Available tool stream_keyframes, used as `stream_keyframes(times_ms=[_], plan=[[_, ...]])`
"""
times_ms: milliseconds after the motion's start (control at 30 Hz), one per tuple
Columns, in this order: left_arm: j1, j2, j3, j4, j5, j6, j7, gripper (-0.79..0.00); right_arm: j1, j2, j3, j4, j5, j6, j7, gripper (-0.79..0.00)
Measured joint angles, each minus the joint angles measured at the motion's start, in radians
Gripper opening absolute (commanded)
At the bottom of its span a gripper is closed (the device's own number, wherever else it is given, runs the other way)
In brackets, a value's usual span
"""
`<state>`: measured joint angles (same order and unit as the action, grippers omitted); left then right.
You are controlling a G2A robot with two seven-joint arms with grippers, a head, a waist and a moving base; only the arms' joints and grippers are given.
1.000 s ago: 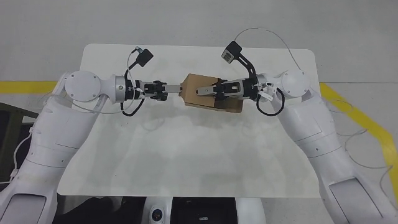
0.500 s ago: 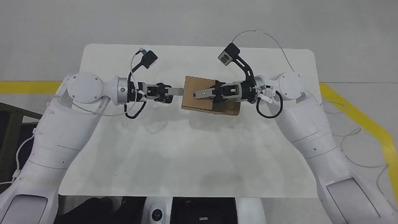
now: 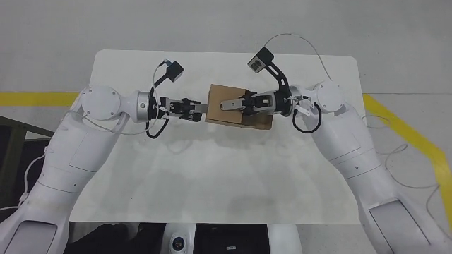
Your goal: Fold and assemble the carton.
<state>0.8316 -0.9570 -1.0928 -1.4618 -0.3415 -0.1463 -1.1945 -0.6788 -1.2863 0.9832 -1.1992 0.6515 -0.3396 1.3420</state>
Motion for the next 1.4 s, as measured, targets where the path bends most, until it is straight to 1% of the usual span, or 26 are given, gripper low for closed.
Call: stream_keyframes(times_ms=[267,467,667,1033,1400], plan=[[0.004,-0.007,-0.004,0.046,-0.084,-0.033,0.000,0.000,-0.005,0.001,0.014,0.010,0.023,-0.016,0.019,-0.785],[0.009,-0.011,-0.005,0.059,-0.119,-0.060,-0.013,0.000,-0.009,0.000,0.023,0.007,0.039,-0.029,0.027,-0.785],[0.007,-0.020,0.012,0.067,-0.153,-0.073,-0.013,0.000,-0.009,-0.002,0.021,-0.006,0.051,-0.039,0.044,-0.785],[-0.019,-0.040,0.056,0.091,-0.176,-0.079,-0.020,0.000,-0.004,-0.007,0.016,0.000,0.062,-0.048,0.058,-0.785],[-0.040,-0.052,0.073,0.103,-0.184,-0.083,-0.026,0.000,0.001,-0.010,0.018,0.010,0.063,-0.047,0.064,-0.785]])
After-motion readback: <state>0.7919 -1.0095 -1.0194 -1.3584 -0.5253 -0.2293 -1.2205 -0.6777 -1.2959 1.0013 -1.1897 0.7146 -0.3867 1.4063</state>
